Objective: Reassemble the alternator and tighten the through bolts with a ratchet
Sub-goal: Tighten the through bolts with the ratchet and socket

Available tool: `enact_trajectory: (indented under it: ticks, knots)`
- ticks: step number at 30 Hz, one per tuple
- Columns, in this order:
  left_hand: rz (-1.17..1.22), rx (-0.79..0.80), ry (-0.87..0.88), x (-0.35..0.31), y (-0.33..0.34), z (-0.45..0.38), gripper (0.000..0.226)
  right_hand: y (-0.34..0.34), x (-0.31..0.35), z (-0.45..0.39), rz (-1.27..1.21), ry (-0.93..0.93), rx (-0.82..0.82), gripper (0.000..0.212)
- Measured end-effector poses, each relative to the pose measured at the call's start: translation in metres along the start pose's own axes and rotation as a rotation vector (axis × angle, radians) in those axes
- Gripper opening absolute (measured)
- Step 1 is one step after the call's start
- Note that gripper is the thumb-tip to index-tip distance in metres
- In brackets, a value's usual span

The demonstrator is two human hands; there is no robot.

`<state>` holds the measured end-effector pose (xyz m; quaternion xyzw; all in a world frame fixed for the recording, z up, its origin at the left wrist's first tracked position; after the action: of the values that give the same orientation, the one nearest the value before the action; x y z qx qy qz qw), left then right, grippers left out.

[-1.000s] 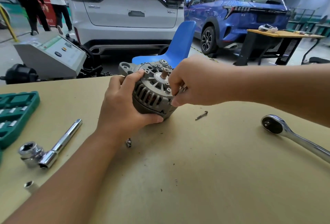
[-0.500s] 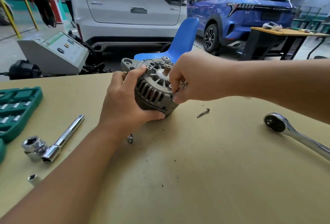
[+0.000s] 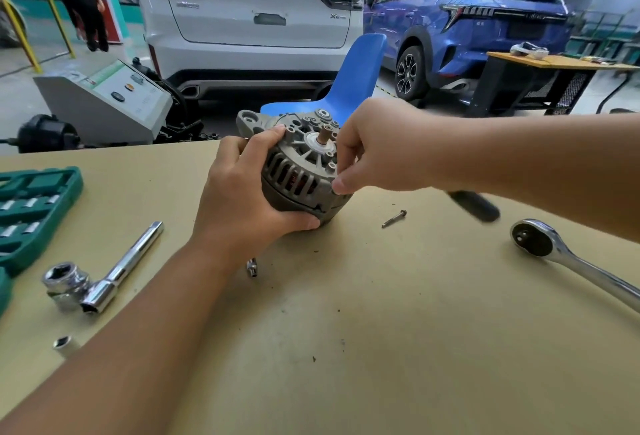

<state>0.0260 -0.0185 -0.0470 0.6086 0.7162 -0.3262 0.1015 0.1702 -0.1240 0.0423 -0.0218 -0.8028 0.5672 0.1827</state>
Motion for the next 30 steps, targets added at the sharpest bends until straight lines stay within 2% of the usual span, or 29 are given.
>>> enact_trajectory:
  ticks: [2, 3, 4, 5, 8, 10, 11, 13, 17, 18, 19, 20, 23, 25, 27, 28, 30]
  knots:
    - [-0.009, 0.003, 0.003, 0.000, 0.001, 0.000, 0.120, 0.004, -0.014, 0.002, -0.149, 0.252, -0.001, 0.020]
    - [-0.011, 0.004, 0.002, 0.000, 0.001, 0.000, 0.120, 0.004, -0.015, 0.003, -0.164, 0.276, 0.012, 0.019]
    - [-0.011, 0.004, 0.001, 0.000, 0.001, 0.000, 0.121, 0.003, -0.014, 0.003, -0.122, 0.215, 0.025, 0.018]
    - [-0.010, 0.002, 0.000, 0.001, 0.001, 0.000, 0.121, 0.001, -0.009, 0.003, -0.025, 0.077, 0.037, 0.017]
    - [-0.006, 0.002, 0.000, 0.000, 0.000, 0.001, 0.120, -0.004, 0.019, 0.010, 0.337, -0.459, 0.060, 0.015]
    - [-0.009, 0.000, 0.000, 0.000, 0.000, 0.001, 0.119, -0.003, 0.024, 0.011, 0.401, -0.580, 0.087, 0.016]
    - [-0.010, 0.001, 0.001, 0.000, 0.000, 0.001, 0.120, -0.004, 0.024, 0.010, 0.378, -0.532, 0.078, 0.016]
    - [-0.013, 0.007, 0.008, 0.000, 0.000, 0.001, 0.121, -0.005, 0.019, 0.005, 0.246, -0.312, 0.044, 0.017]
    - [-0.008, -0.002, 0.007, -0.001, 0.001, 0.001, 0.120, 0.006, -0.014, 0.006, -0.227, 0.359, 0.026, 0.018]
    - [-0.003, -0.002, 0.006, -0.001, 0.000, 0.001, 0.120, 0.007, -0.017, 0.009, -0.291, 0.439, 0.037, 0.018]
    - [0.000, -0.003, 0.006, -0.002, 0.000, 0.002, 0.119, 0.007, -0.019, 0.008, -0.288, 0.421, 0.045, 0.018]
    - [0.001, -0.004, 0.005, -0.001, 0.000, 0.001, 0.119, 0.005, -0.017, 0.006, -0.199, 0.306, 0.048, 0.018]
    - [-0.005, -0.006, 0.000, -0.002, -0.001, 0.001, 0.119, -0.004, 0.012, 0.009, 0.229, -0.298, 0.033, 0.013]
    - [-0.010, -0.002, 0.003, -0.002, -0.001, 0.001, 0.120, -0.003, 0.023, 0.014, 0.396, -0.581, 0.055, 0.009]
    - [-0.013, 0.003, 0.005, -0.002, -0.001, 0.002, 0.120, -0.002, 0.024, 0.012, 0.443, -0.620, 0.062, 0.010]
    - [-0.013, 0.003, 0.006, -0.002, -0.001, 0.001, 0.120, -0.003, 0.024, 0.010, 0.403, -0.546, 0.049, 0.010]
    - [-0.016, 0.004, 0.007, -0.002, 0.000, 0.001, 0.121, -0.003, 0.013, 0.003, 0.191, -0.257, 0.015, 0.013]
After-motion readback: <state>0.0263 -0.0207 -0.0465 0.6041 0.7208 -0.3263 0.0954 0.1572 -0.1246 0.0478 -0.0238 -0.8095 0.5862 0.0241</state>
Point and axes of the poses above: each hand's wrist, its own z-axis away from the middle knuckle, its own y-axis out of the palm, x = y × z, the point moved 6 cm from there along -z, towards the middle knuckle, and after that the axes turned 13 degrees about -x, right-handed, at the moved point
